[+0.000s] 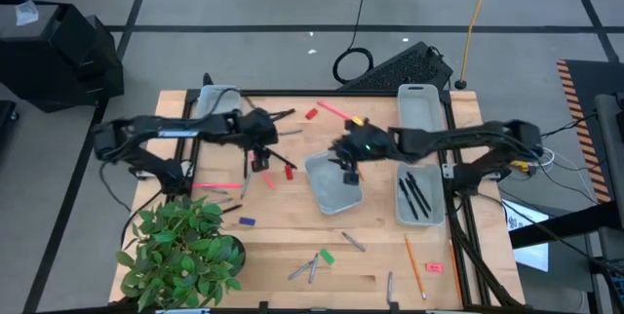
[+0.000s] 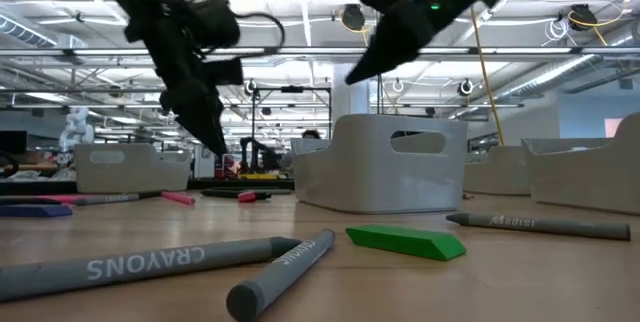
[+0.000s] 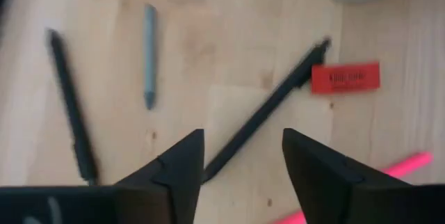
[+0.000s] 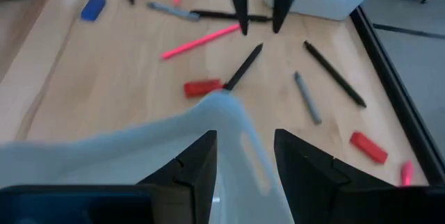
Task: Sort crayons/erasers/pens/pencils in bins
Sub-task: Put the black pen into the bottom right gray bin
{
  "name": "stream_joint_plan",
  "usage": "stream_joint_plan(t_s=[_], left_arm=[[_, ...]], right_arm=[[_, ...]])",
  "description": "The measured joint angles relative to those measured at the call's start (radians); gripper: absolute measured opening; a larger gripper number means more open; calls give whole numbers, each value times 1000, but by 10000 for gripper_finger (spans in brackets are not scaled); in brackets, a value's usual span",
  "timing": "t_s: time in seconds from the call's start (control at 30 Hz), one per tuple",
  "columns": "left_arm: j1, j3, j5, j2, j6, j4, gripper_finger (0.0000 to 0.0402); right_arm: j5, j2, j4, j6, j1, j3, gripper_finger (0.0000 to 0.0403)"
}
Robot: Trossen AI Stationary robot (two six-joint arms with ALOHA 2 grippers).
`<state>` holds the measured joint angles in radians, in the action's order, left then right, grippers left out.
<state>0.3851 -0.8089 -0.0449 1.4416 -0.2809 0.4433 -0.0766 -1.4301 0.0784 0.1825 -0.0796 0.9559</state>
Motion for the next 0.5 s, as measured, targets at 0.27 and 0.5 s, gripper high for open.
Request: stream_joint_plan(t_s=[0.27,0.5], left_arm=[[1,-200,-7,233,-154,143,182],[-1,-280,-6,367,-213,243,152]], right_arm=[[-58,102,9,-116,121,-95,139],[-58,110,27,-192,181,-102,139]])
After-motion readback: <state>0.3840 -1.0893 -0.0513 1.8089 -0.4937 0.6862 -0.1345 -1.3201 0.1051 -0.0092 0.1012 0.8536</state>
